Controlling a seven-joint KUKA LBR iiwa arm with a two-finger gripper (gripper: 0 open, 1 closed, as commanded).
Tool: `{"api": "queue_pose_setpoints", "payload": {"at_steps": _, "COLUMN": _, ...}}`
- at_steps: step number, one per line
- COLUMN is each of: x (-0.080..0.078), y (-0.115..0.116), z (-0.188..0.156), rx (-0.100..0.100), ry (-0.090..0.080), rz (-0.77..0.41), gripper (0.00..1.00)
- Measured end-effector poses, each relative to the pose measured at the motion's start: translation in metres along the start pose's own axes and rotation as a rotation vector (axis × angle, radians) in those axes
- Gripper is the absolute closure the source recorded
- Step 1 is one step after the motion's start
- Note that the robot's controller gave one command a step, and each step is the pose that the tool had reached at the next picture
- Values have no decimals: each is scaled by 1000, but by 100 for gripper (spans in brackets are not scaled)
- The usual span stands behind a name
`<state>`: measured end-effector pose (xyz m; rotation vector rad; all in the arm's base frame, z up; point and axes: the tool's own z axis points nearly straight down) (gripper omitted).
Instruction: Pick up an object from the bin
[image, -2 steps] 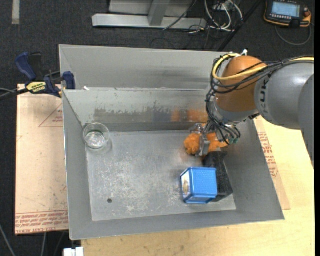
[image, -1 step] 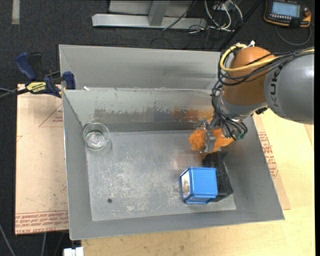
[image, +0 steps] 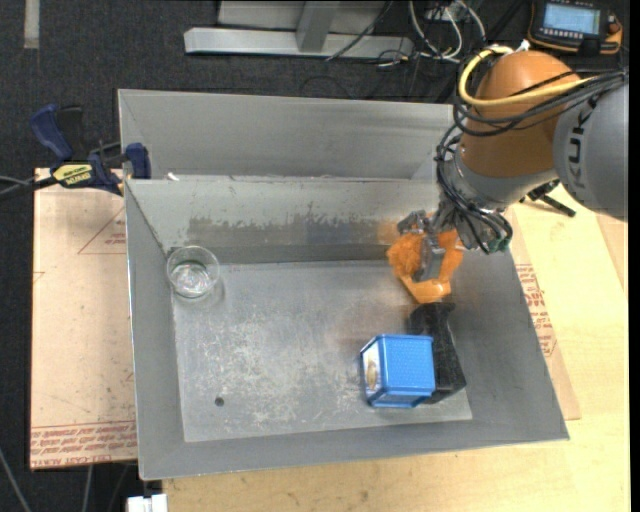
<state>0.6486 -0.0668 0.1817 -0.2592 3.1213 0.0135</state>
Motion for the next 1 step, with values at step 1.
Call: {"api": "queue_pose_setpoints", "payload": {"at_steps": 1, "x": -3, "y": -7, "z": -61, "rx": -1, "ry": 2, "rz": -13, "gripper": 100}}
